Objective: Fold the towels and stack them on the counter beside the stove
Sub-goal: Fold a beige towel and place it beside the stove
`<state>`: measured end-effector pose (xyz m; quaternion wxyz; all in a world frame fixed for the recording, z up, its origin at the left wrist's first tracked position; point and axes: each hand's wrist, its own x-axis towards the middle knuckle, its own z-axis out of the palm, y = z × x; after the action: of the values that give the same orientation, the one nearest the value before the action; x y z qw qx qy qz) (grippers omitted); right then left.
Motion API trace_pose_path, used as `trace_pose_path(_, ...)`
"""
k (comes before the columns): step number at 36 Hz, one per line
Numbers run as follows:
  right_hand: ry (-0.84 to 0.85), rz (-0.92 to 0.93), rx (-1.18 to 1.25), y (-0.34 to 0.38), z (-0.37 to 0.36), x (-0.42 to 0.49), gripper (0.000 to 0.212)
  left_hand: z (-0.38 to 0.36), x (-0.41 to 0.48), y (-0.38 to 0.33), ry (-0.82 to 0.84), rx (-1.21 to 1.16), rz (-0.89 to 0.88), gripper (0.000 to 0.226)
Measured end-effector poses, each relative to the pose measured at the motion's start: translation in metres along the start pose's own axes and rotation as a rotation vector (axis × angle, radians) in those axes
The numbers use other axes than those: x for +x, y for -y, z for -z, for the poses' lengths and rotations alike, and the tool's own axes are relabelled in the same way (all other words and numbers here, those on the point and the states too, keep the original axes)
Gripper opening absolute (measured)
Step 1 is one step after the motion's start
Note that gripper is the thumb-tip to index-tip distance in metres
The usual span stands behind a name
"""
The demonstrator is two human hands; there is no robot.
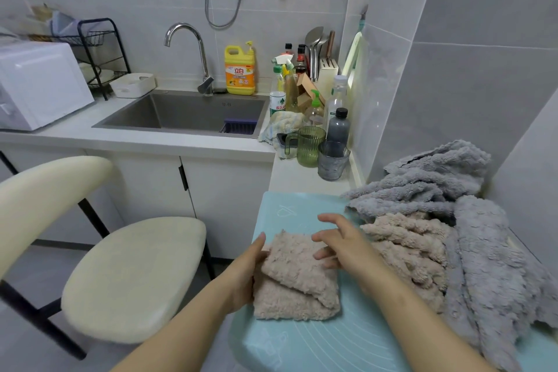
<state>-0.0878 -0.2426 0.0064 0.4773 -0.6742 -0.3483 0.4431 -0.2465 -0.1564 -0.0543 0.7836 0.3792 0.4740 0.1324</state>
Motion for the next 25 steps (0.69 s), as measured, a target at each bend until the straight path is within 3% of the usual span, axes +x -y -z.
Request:
trace_pose_path(4,-0.015,0.016,-0.266,-0.027,0.004,0.0,0.025,-0.001,0.008,0.004,-0.1,0.17,-0.04,0.02)
trace_pose_path(8,0.179,0.125,-0.805,-0.045,0.0,-0.011,0.071,-0.008,0.007,-0.001,-0.094,0.165,-0.037,0.004)
trace_pose_path(10,0.204,0.148,-0.934,-0.053,-0.003,-0.014,0.078,-0.01,0.002,-0.003,-0.039,0.145,0.005,0.013)
trace_pose_path(15,0.082,0.219,-0.934,-0.061,-0.005,-0.015,0.054,-0.008,-0.003,-0.007,0.006,0.105,0.048,0.036)
trace_pose_path(20,0.092,0.349,-0.932,-0.062,-0.004,-0.019,0.056,-0.005,0.002,-0.009,0.042,-0.005,0.025,0.052)
trace_pose_path(25,0.167,0.467,-1.055,-0.077,-0.001,-0.022,0.068,-0.001,0.001,-0.006,-0.03,0.114,0.006,0.037)
